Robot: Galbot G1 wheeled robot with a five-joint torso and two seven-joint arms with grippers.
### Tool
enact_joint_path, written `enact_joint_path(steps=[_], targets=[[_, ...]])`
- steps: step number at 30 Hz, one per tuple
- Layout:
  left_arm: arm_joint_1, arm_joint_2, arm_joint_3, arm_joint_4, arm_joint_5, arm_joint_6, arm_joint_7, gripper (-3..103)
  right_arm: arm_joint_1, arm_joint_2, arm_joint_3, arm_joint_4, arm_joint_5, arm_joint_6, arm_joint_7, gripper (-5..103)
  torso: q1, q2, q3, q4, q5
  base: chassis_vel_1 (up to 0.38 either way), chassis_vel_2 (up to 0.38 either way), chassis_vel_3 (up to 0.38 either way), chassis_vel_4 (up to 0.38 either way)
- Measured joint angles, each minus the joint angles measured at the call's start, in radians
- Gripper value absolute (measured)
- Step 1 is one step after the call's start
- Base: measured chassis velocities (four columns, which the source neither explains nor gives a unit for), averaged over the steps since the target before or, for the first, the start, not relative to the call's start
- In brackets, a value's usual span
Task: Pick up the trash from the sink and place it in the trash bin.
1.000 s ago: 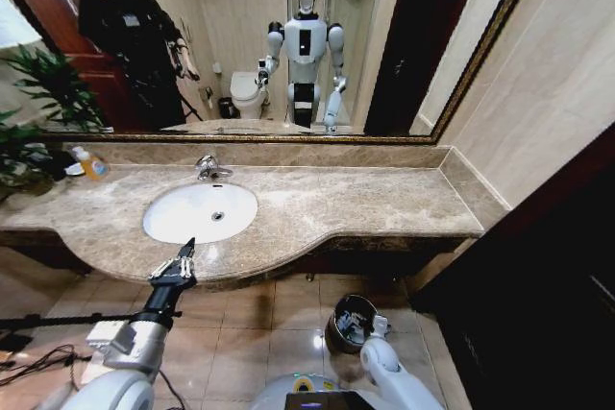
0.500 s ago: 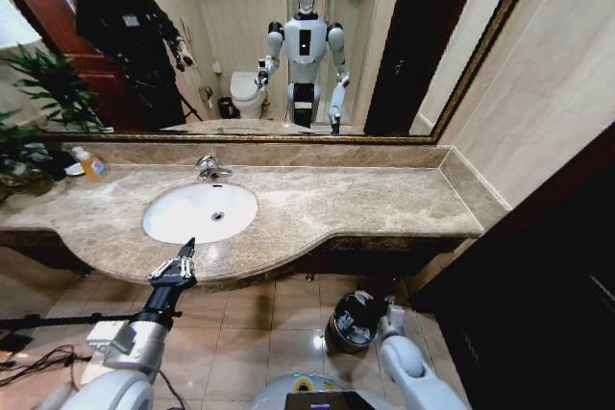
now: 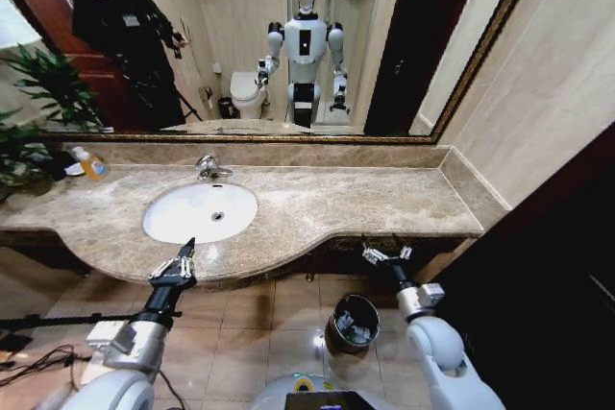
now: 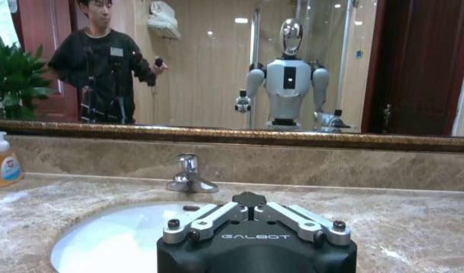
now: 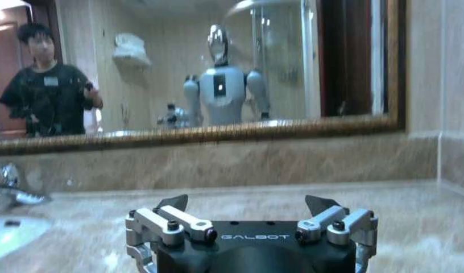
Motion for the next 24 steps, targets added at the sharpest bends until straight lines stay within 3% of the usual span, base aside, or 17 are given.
enact_joint_path(steps=[9, 24], targets=[[0.000, 0.000, 0.000, 0.000, 0.000, 0.000, 0.000, 0, -0.046, -0.008, 0.062, 0.083, -0.011, 0.003, 0.027, 100, 0.000, 0.000, 0.000, 0.0000, 0.0001, 0.000, 0.000, 0.000, 0.000], [0.000, 0.000, 0.000, 0.000, 0.000, 0.000, 0.000, 0, -0.176, 0.002, 0.175, 0.148, 0.041, 0.028, 0.000, 100, 0.000, 0.000, 0.000, -0.0001, 0.0001, 0.000, 0.000, 0.000, 0.000]])
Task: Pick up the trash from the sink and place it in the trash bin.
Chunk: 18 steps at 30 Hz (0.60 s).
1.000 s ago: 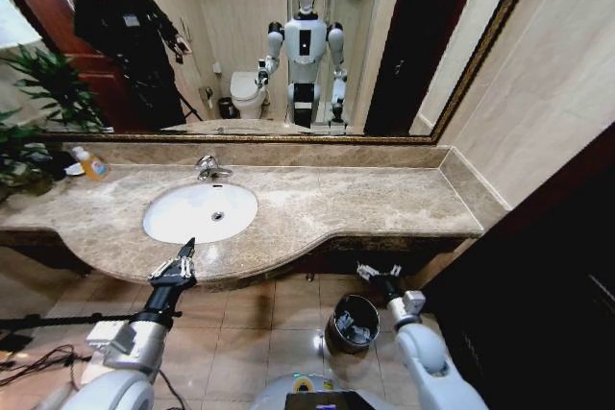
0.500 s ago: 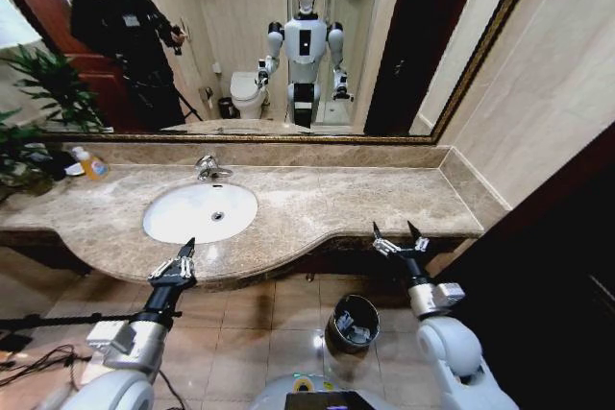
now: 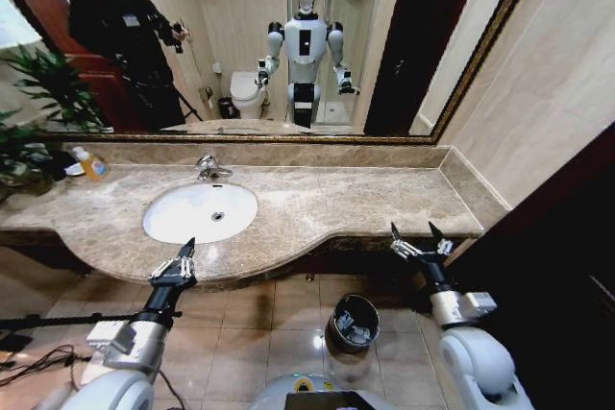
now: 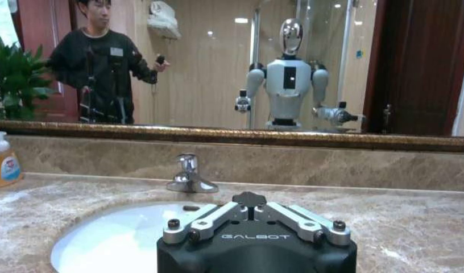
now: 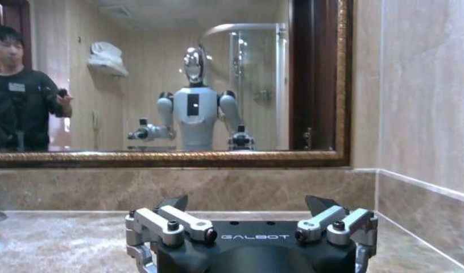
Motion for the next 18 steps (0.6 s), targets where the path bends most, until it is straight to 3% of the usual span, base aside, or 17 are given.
enact_joint_path(steps=[7, 13, 18], targets=[[0.000, 0.000, 0.000, 0.000, 0.000, 0.000, 0.000, 0, -0.030, -0.002, 0.074, 0.021, 0.025, -0.015, -0.007, 100, 0.000, 0.000, 0.000, 0.0000, -0.0001, 0.000, 0.000, 0.000, 0.000], [0.000, 0.000, 0.000, 0.000, 0.000, 0.000, 0.000, 0, -0.044, -0.019, 0.180, 0.006, 0.124, -0.036, -0.154, 100, 0.000, 0.000, 0.000, 0.0001, -0.0001, 0.000, 0.000, 0.000, 0.000], [0.000, 0.000, 0.000, 0.000, 0.000, 0.000, 0.000, 0, -0.086, -0.012, 0.180, 0.038, 0.141, -0.046, -0.138, 100, 0.000, 0.000, 0.000, 0.0000, -0.0001, 0.000, 0.000, 0.000, 0.000]])
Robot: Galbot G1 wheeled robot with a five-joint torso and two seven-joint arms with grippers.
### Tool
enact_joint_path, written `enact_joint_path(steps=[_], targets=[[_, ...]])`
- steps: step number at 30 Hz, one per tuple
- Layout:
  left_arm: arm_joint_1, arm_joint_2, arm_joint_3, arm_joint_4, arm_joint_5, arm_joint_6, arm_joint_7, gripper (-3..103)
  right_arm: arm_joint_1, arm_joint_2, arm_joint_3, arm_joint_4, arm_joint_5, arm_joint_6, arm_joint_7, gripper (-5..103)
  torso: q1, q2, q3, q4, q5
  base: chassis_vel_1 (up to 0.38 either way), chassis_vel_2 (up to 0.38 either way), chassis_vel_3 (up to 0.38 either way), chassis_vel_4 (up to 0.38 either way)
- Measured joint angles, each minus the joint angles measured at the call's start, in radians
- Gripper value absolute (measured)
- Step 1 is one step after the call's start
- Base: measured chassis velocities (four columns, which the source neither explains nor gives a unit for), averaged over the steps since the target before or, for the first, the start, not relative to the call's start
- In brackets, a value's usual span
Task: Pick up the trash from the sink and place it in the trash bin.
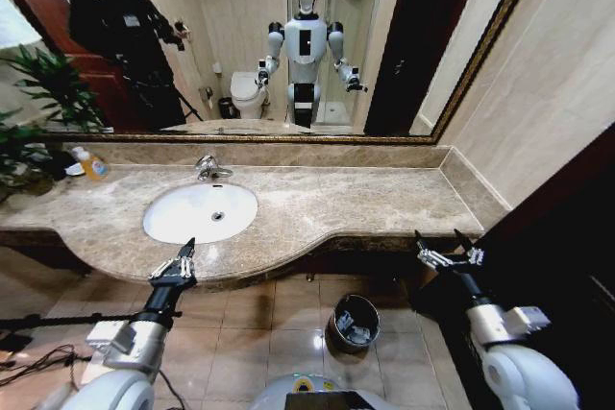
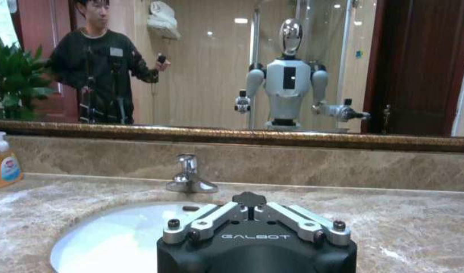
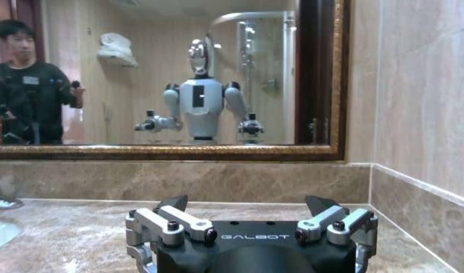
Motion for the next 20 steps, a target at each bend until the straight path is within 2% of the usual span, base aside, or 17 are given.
enact_joint_path(steps=[5, 20], targets=[[0.000, 0.000, 0.000, 0.000, 0.000, 0.000, 0.000, 0, 0.001, 0.006, -0.009, 0.004, -0.006, 0.003, 0.037, 100, 0.000, 0.000, 0.000, 0.0000, 0.0000, 0.000, 0.000, 0.000, 0.000], [0.000, 0.000, 0.000, 0.000, 0.000, 0.000, 0.000, 0, 0.003, 0.007, -0.013, 0.004, -0.010, 0.005, 0.042, 100, 0.000, 0.000, 0.000, 0.0001, 0.0000, 0.000, 0.000, 0.000, 0.000]])
